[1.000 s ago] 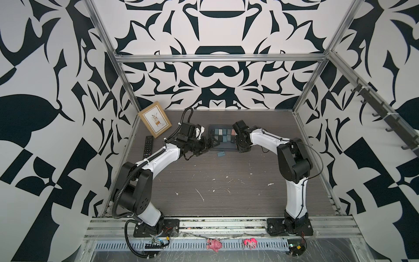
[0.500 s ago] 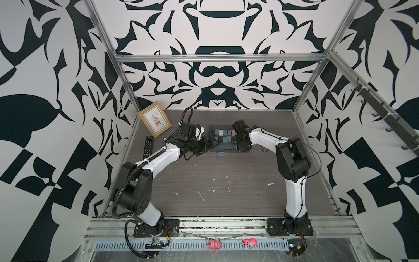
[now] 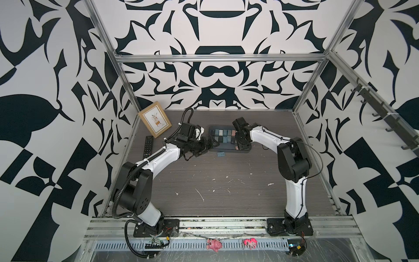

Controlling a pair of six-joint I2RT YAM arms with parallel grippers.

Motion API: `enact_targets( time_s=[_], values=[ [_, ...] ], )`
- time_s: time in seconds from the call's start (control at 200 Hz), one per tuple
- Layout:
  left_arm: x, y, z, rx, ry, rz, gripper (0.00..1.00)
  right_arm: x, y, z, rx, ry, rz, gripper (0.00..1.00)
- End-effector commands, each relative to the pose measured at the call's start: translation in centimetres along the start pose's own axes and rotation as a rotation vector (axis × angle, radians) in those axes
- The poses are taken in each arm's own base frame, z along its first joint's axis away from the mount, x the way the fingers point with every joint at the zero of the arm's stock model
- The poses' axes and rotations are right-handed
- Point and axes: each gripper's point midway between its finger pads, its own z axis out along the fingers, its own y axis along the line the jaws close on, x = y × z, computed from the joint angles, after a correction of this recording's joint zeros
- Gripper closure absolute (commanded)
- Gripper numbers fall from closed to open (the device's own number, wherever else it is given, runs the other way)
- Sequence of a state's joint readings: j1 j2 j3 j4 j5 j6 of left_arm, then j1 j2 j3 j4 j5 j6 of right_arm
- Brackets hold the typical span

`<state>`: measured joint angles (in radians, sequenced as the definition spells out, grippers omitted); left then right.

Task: Put the eraser in the storage box
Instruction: Place the eraser in the storage box.

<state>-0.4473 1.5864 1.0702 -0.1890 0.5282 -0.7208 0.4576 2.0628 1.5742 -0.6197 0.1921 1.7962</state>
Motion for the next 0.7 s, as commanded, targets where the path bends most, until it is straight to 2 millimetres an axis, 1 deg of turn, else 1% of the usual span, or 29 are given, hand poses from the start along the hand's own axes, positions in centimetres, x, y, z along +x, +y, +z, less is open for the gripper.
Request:
enact_targets(
  time_s=[0.0,0.045,0.075,0.15,0.23,0.29,0.365,0.395,0.42,0.45,0.52,0.565,0.58,0.655,0.695],
  values=[
    [0.2,0.3,-0.1,-0.027,0.009,0.006,0.01,-1.3,2.8,-4.3,-0.103,-0.033,-0.017,0.43],
    [0.2,0.4,-0.1,-0.032,0.01,0.004,0.01,-1.4,3.3,-5.0,-0.123,-0.031,-0.031,0.42],
    [0.2,0.5,0.0,-0.034,0.012,0.004,0.01,-1.6,3.7,-5.3,-0.134,-0.032,-0.04,0.38],
    [0.3,0.6,0.0,-0.04,0.015,0.004,0.01,-1.7,4.7,-6.5,-0.171,-0.026,-0.074,0.35],
    [0.4,0.9,0.0,-0.051,0.019,0.0,0.01,-1.9,5.6,-7.7,-0.214,-0.023,-0.108,0.28],
    [0.5,0.9,0.0,-0.056,0.021,0.0,0.01,-2.0,6.3,-8.6,-0.246,-0.017,-0.146,0.25],
    [0.7,0.9,-0.1,-0.068,0.022,0.004,0.01,-2.5,6.9,-9.8,-0.282,-0.026,-0.201,0.19],
    [0.8,1.0,-0.1,-0.075,0.022,0.006,0.01,-2.6,7.0,-10.3,-0.29,-0.03,-0.225,0.16],
    [0.9,1.0,-0.1,-0.079,0.023,0.009,0.01,-2.7,7.1,-10.6,-0.298,-0.032,-0.245,0.11],
    [1.0,1.1,-0.1,-0.085,0.025,0.009,0.01,-2.8,7.1,-11.0,-0.305,-0.035,-0.273,0.09],
    [1.2,1.2,-0.2,-0.096,0.028,0.011,0.01,-3.0,7.3,-11.8,-0.326,-0.033,-0.346,0.07],
    [1.4,1.3,-0.1,-0.105,0.029,0.012,0.01,-3.2,7.0,-12.0,-0.322,-0.04,-0.391,0.06],
    [1.4,1.4,-0.1,-0.109,0.031,0.011,0.01,-2.6,6.8,-12.1,-0.323,-0.006,-0.413,0.06],
    [1.9,1.7,0.0,-0.122,0.039,0.009,0.01,-2.0,6.3,-12.3,-0.336,0.024,-0.503,0.04],
    [2.2,1.8,0.1,-0.128,0.042,0.006,0.01,-1.9,5.7,-12.3,-0.327,0.031,-0.551,0.03]
  ],
)
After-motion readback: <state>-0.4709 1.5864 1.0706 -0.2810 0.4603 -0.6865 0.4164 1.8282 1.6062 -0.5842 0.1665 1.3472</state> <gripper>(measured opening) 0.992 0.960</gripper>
